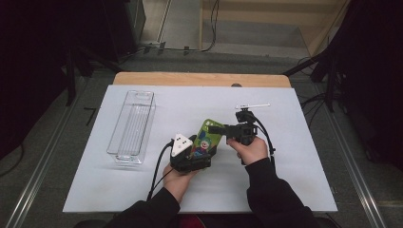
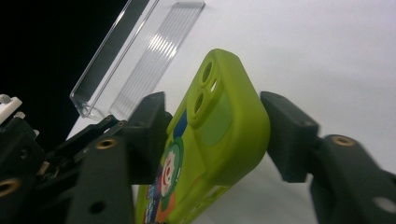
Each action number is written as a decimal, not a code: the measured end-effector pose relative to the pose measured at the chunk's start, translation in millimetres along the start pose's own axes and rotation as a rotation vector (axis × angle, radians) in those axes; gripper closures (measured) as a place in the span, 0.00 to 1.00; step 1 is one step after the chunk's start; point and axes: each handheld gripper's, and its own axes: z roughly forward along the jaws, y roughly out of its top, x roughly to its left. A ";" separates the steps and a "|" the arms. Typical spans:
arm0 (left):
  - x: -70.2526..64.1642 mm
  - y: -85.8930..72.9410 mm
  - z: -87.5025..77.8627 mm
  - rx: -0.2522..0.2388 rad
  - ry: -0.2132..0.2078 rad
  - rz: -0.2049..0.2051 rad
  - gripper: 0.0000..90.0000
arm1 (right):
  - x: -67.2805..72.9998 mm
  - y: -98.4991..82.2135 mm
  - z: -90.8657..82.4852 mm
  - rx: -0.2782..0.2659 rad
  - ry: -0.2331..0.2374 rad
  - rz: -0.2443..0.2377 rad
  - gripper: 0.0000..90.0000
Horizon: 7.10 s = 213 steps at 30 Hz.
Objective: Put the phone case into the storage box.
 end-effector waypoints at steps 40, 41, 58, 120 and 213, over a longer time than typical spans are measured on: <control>-2.5 19.6 -6.9 0.080 -0.039 0.013 0.06 | 4.9 4.8 -13.9 -0.004 0.107 0.051 0.83; -2.1 20.3 -7.3 0.084 -0.040 0.011 0.06 | 4.7 5.0 -14.6 -0.007 0.103 0.048 0.83; 12.2 31.6 -8.9 0.217 -0.028 0.005 0.06 | 1.0 8.9 -30.6 -0.055 -0.045 -0.080 0.83; 22.0 58.0 -5.6 0.368 -0.118 0.071 0.05 | 36.1 -11.0 -27.2 -0.226 -0.127 -0.419 0.83; 21.7 74.5 -4.7 0.340 -0.072 0.100 0.18 | 45.1 1.1 -42.2 -0.128 -0.019 -0.362 0.29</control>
